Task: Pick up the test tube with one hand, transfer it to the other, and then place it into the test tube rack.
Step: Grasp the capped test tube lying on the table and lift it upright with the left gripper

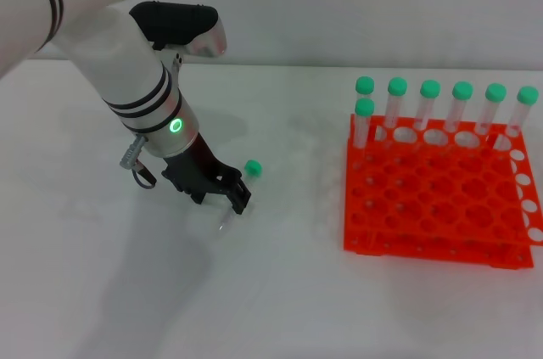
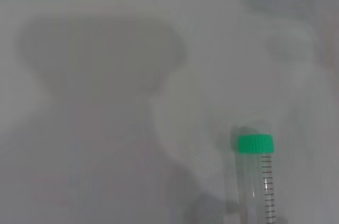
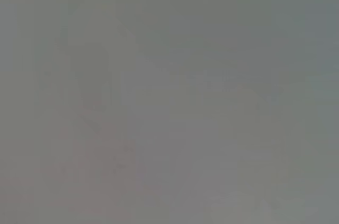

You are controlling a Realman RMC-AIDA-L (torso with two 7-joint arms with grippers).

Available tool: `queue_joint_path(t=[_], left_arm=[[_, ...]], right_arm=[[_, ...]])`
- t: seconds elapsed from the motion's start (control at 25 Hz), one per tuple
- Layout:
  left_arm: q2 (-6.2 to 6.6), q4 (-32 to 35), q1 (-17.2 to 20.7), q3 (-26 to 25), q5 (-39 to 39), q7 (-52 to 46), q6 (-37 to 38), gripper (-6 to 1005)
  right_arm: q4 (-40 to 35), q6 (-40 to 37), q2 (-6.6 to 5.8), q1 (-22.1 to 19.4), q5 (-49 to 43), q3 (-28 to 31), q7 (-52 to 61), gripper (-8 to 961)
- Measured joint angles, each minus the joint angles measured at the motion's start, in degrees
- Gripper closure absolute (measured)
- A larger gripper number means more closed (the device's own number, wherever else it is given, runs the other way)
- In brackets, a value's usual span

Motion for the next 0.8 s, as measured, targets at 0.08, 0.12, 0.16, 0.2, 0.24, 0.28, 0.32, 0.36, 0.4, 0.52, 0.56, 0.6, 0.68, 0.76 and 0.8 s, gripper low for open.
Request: queue_joint_path(t=[0.08,0.12,0.16,0.2,0.24,0.28,0.32,0.36,0.4,0.52,0.56,0.6,0.68,0.76,0.8], left_arm=[[0.00,0.1,0.0,0.0,0.0,0.0,-0.2,164],[0.00,0.2,0.0,0.0,0.0,0.0,-0.2,172],[0.00,0.5,0.0,0.0,0.0,0.0,-0.2,217],[0.02,0.8,0.0,0.0,0.0,0.0,-0.2,262],[0.04,1.2,0.0,0.0,0.0,0.0,-0.2,307],[0.04,1.5,0.0,0.0,0.0,0.0,-0.3,352],[0.04,1.7,-0.1,0.0,0.0,0.0,-0.3,397],[0.03,1.9,-0.2,0.0,0.0,0.0,-0.3,413],[0.00,2.1,-0.2,0.0,0.1,0.0,-0.3,429],[-0.01,2.3,-0.3,0.0,0.6,-0.1,-0.3,478],[-0.01,2.3,-0.3,0.0,0.8,-0.2,-0.3,494],[-0.01,2.3,-0.3,0.0,0.8,-0.2,-0.3,493],[0.00,2.3,-0.2,0.0,1.0,-0.3,-0.1,492],[0.00,2.3,-0.1,0.0,1.3,-0.7,-0.2,491],[0.00,2.3,-0.1,0.0,1.6,-0.8,-0.3,492]], right_arm=[[0.0,0.0,0.00,0.0,0.0,0.0,0.0,205],[0.0,0.0,0.00,0.0,0.0,0.0,0.0,205],[0.0,0.0,0.00,0.0,0.0,0.0,0.0,205],[0.0,0.0,0.00,0.0,0.0,0.0,0.0,206],[0.0,0.0,0.00,0.0,0.0,0.0,0.0,206],[0.0,0.0,0.00,0.0,0.0,0.0,0.0,206],[0.0,0.0,0.00,0.0,0.0,0.0,0.0,206],[0.0,0.0,0.00,0.0,0.0,0.0,0.0,206],[0.0,0.0,0.00,0.0,0.0,0.0,0.0,206],[0.0,0.0,0.00,-0.1,0.0,0.0,0.0,207],[0.0,0.0,0.00,-0.1,0.0,0.0,0.0,207],[0.0,0.2,0.00,-0.2,0.0,0.0,0.0,207],[0.0,0.5,0.00,-0.2,0.0,0.0,0.0,208],[0.0,0.7,0.00,-0.2,0.0,0.0,0.0,208],[0.0,0.7,0.00,-0.3,0.0,0.0,0.0,208]])
